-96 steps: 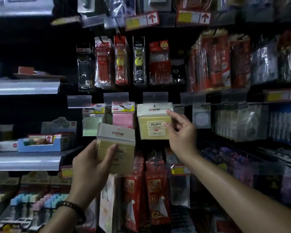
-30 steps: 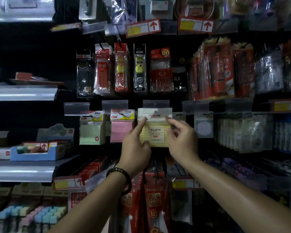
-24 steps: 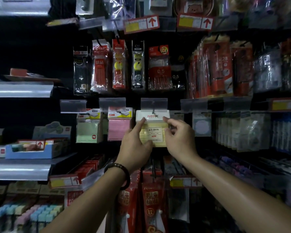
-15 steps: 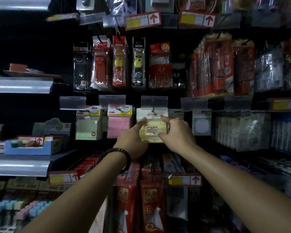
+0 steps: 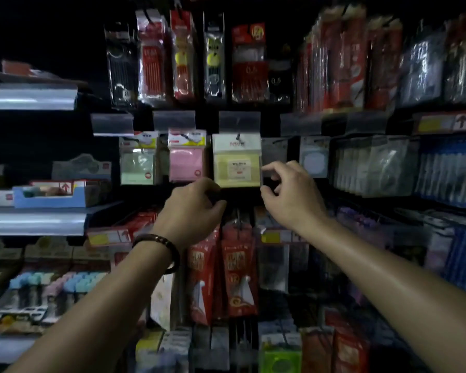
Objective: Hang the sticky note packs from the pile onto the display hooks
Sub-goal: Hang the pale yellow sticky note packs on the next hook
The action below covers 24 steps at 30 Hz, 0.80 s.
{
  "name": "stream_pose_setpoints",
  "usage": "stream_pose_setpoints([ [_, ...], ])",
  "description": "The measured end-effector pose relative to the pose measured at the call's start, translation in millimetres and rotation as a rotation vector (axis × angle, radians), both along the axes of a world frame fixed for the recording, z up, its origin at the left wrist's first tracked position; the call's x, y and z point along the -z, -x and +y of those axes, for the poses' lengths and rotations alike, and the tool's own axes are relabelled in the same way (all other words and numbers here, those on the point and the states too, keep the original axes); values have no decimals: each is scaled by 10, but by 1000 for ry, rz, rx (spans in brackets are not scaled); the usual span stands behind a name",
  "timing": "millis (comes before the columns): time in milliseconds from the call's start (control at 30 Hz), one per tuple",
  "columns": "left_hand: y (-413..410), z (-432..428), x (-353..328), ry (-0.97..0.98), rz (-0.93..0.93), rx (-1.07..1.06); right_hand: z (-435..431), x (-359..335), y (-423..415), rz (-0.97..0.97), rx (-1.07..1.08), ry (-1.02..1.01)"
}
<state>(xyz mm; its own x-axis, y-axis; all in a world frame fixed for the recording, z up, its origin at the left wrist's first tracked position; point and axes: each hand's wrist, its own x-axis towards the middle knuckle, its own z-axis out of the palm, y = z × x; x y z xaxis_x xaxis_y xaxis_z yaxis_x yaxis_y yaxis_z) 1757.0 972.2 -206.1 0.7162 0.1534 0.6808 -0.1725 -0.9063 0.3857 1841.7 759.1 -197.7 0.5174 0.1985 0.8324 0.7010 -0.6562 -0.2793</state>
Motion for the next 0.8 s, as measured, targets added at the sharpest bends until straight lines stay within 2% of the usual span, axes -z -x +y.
stream_pose_setpoints([
  [167, 506, -98, 729, -45, -2, 144, -291, 810, 377, -155, -116, -12],
  [267, 642, -101, 1425, -107, 156, 222, -459, 1493, 538, -94, -151, 78],
  [400, 618, 42, 2505, -105, 369, 247, -697, 2559, 583, 95, -164, 143],
  [567, 601, 23, 3793, -38, 603, 257, -941, 4034, 493, 480, -116, 190],
  [800, 397, -144, 5091, 107, 910, 231, -989, 5969, 495, 1070, 99, 618],
])
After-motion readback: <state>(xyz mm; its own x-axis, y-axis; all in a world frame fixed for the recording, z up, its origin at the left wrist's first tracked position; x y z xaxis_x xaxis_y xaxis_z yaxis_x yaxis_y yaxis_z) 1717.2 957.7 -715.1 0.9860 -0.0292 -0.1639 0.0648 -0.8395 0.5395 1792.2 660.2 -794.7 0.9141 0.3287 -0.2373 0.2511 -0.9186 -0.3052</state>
